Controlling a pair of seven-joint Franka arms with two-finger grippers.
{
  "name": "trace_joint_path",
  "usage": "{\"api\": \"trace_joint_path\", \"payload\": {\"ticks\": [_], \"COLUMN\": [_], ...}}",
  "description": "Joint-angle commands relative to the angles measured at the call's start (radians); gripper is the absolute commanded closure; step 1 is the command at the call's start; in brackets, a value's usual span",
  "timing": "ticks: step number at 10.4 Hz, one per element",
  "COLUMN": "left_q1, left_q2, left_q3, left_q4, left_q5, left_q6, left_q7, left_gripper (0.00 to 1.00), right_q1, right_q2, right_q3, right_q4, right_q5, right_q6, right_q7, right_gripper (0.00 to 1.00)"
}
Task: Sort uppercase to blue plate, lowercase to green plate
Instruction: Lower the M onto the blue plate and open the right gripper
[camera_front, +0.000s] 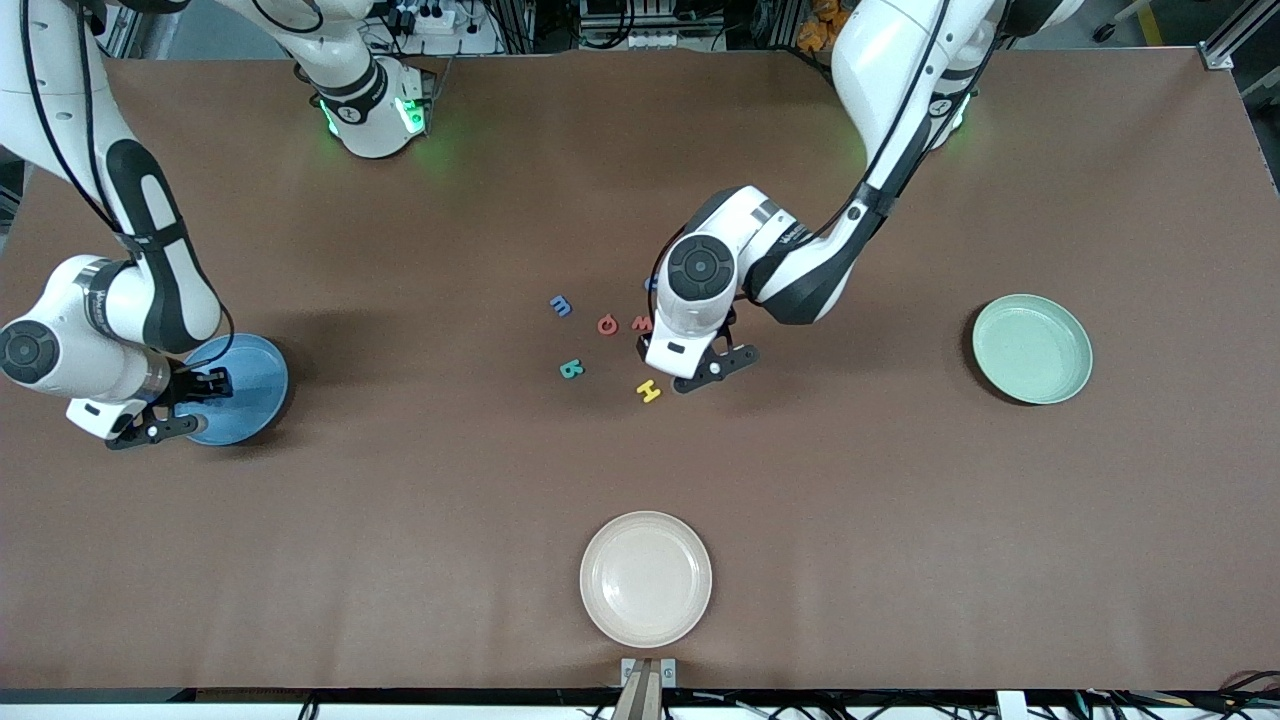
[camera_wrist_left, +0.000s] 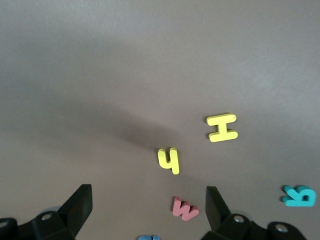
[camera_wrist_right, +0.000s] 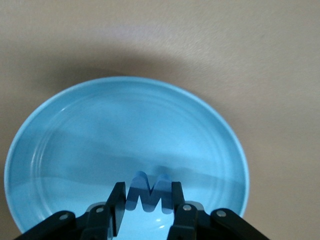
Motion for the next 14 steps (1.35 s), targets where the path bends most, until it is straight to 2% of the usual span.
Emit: {"api": "trace_joint_path", "payload": {"ticks": [1, 4, 5, 6, 8, 11, 14], "left_q1": [-0.001, -0.009, -0.024, -0.027, -0.029, -0.038, -0.049], "left_q2": [-0.037, -0.025, -0.007, 0.011, 0.038, 0.054, 0.067], "left_q3": [0.008, 0.009, 0.011, 0.012, 0.012, 0.026, 0.032], "left_q4": [-0.138, -0.140, -0.139, -0.139, -0.136, -0.130, -0.123], "left_q5": [0.025, 0.025, 0.025, 0.025, 0.025, 0.025, 0.025], "left_q6": [0.138, 0.186, 0.227, 0.256, 0.284, 0.297, 0.297], "left_q7": [-0.034, -0.051, -0.051, -0.051, -0.051, -0.049, -0.049], "left_gripper": [0.00, 0.00, 0.00, 0.00, 0.00, 0.02, 0.10], "right_q1": [-0.014, -0.014, -0.014, -0.014, -0.014, -0.007, 0.029], "right_q2": [-0.031, -0.031, -0.029, -0.029, -0.032, -0.051, -0.054], "right_q3": [0.018, 0.018, 0.020, 0.020, 0.020, 0.024, 0.027], "right_q4": [-0.052, -0.066, -0.066, -0.067, -0.064, -0.040, 0.064], "right_q5": [0.030, 0.055, 0.055, 0.055, 0.057, 0.057, 0.057], "right_q6": [0.011, 0.014, 0.014, 0.012, 0.011, -0.032, -0.222], "right_q7": [-0.016, -0.027, -0.027, -0.027, -0.022, -0.011, 0.065], "right_gripper": [0.63, 0.58, 0.49, 0.47, 0.25, 0.25, 0.26]}}
